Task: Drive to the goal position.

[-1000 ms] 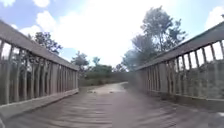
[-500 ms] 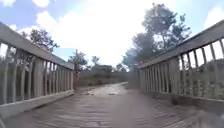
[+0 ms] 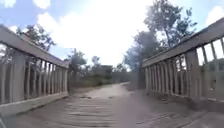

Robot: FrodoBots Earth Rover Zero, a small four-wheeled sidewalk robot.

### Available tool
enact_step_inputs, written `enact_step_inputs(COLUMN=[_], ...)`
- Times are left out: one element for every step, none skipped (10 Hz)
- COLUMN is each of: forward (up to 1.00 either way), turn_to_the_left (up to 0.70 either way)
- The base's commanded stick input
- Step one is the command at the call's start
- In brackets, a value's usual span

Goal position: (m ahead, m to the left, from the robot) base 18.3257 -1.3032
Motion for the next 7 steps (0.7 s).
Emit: enact_step_inputs(forward=[0.85, 0.85, 0.85, 0.85, 0.85, 0.85, 0.85], turn_to_the_left=[0.0, 0.0, 0.0, 0.0, 0.0, 0.0, 0.0])
